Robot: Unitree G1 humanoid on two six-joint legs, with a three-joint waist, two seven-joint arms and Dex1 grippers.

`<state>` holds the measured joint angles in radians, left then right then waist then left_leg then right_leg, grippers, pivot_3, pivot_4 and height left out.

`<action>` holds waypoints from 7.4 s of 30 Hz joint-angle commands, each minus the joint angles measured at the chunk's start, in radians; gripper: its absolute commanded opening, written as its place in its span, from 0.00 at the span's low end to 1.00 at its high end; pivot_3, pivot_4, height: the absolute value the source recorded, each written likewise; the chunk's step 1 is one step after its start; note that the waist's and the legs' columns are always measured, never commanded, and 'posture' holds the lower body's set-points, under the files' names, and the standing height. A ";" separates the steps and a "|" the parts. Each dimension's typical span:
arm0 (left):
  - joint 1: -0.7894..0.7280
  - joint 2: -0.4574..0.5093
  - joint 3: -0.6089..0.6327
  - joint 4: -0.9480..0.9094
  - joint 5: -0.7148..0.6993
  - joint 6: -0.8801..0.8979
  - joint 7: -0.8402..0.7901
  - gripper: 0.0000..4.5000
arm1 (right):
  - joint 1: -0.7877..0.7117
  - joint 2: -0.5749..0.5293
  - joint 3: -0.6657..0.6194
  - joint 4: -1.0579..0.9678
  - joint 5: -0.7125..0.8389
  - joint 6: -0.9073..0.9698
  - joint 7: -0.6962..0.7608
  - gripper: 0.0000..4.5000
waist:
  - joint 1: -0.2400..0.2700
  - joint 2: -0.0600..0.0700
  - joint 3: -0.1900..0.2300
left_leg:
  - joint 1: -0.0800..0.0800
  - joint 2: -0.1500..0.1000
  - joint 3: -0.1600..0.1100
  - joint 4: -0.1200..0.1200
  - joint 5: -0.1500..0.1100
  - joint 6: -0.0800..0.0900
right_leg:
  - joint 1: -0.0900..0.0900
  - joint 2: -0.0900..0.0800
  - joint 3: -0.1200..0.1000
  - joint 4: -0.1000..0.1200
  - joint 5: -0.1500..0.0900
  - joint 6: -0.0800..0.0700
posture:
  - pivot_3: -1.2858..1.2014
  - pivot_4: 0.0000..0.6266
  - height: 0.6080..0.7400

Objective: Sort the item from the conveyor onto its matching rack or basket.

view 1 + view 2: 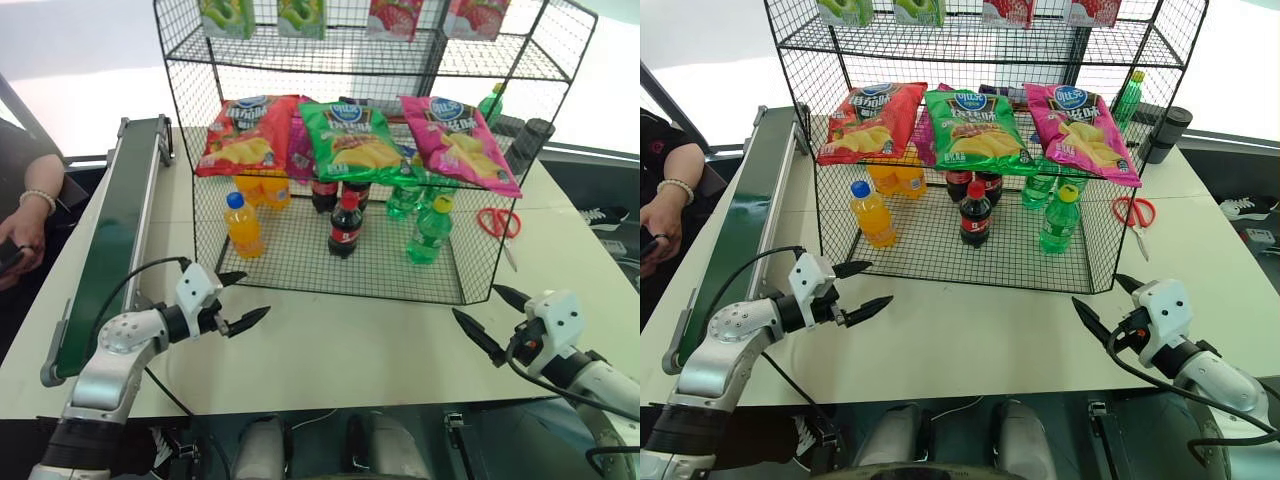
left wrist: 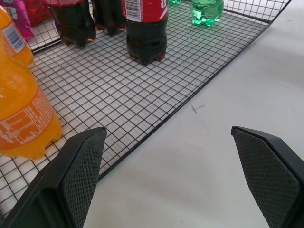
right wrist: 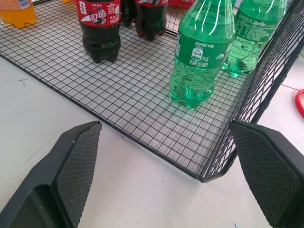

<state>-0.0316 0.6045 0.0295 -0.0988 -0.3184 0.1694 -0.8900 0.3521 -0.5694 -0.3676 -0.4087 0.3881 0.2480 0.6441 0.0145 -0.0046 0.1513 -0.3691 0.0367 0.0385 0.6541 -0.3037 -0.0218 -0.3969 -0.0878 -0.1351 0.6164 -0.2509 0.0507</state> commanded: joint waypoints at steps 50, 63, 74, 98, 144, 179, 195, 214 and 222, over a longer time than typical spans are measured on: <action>0.013 -0.020 0.026 -0.035 0.000 -0.005 0.032 1.00 | -0.046 -0.002 0.021 -0.024 -0.004 0.007 -0.003 0.99 | 0.000 0.000 -0.001 | 0.000 0.000 0.000 0.001 0.000 0.000 | 0.000 0.000 0.000 0.001 0.000 0.000 | 0.52 0.24 0.96; 0.018 -0.023 0.024 -0.041 0.000 -0.002 0.033 1.00 | -0.046 -0.002 0.023 -0.036 -0.005 0.019 -0.003 0.99 | 0.000 0.000 -0.001 | 0.000 0.000 0.000 0.001 0.000 0.000 | 0.000 0.000 0.000 0.001 0.000 0.000 | 0.52 0.24 0.96; 0.015 -0.024 0.022 -0.041 0.001 -0.002 0.035 1.00 | -0.052 -0.002 0.028 -0.034 -0.006 0.019 -0.003 0.99 | 0.000 0.000 -0.001 | 0.000 0.000 0.000 0.002 0.000 0.000 | 0.000 0.000 0.000 0.001 0.000 0.000 | 0.52 0.24 0.96; 0.016 -0.018 0.025 -0.047 -0.003 0.007 0.031 1.00 | -0.052 0.000 0.040 -0.035 -0.006 0.017 -0.008 0.99 | 0.000 0.000 -0.001 | 0.000 0.000 0.000 0.002 0.000 0.000 | 0.000 0.000 0.000 0.001 0.000 0.000 | 0.52 0.24 0.96; 0.030 -0.167 0.477 0.000 -0.203 0.046 0.450 1.00 | -0.285 0.047 0.345 -0.151 -0.005 0.096 0.012 0.99 | 0.000 -0.004 -0.003 | -0.002 0.001 -0.002 0.007 0.000 0.000 | 0.001 0.000 -0.001 0.002 0.000 0.000 | 0.52 0.24 0.96; -0.018 -0.212 0.517 0.212 -0.094 -0.147 0.655 1.00 | -0.288 0.102 0.592 -0.062 -0.093 -0.045 0.109 0.99 | -0.001 -0.009 -0.006 | -0.002 0.002 -0.002 0.008 0.000 0.000 | 0.001 0.000 -0.003 0.003 0.000 0.000 | 0.52 0.24 0.96; -0.029 -0.204 0.546 0.284 -0.087 -0.211 0.701 1.00 | -0.336 0.104 0.607 -0.066 -0.080 -0.011 0.141 0.99 | -0.001 -0.009 -0.006 | -0.003 0.003 -0.002 0.008 0.000 0.000 | 0.001 0.000 -0.003 0.002 0.000 0.000 | 0.52 0.24 0.96; -0.037 -0.217 0.539 0.337 -0.076 -0.240 0.705 1.00 | -0.327 0.103 0.611 -0.077 -0.086 -0.012 0.149 0.99 | -0.001 -0.009 -0.006 | -0.003 0.003 -0.002 0.008 0.000 0.000 | 0.000 -0.001 -0.003 0.002 0.000 0.000 | 0.52 0.24 0.96; -0.044 -0.216 0.536 0.345 -0.073 -0.246 0.705 1.00 | -0.335 0.121 0.606 -0.075 -0.096 -0.061 0.137 0.99 | -0.001 -0.009 -0.006 | -0.003 0.003 -0.002 0.008 0.000 0.000 | 0.000 -0.001 -0.003 0.002 0.000 0.000 | 0.52 0.24 0.96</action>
<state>-0.0672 0.3826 0.5630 0.2605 -0.4006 -0.0545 -0.1877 0.0269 -0.4589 0.2464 -0.4487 0.2876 0.2187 0.7835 0.0135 -0.0132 0.1458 -0.3722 0.0402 0.0363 0.6623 -0.3042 -0.0220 -0.3965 -0.0891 -0.1383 0.6184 -0.2506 0.0505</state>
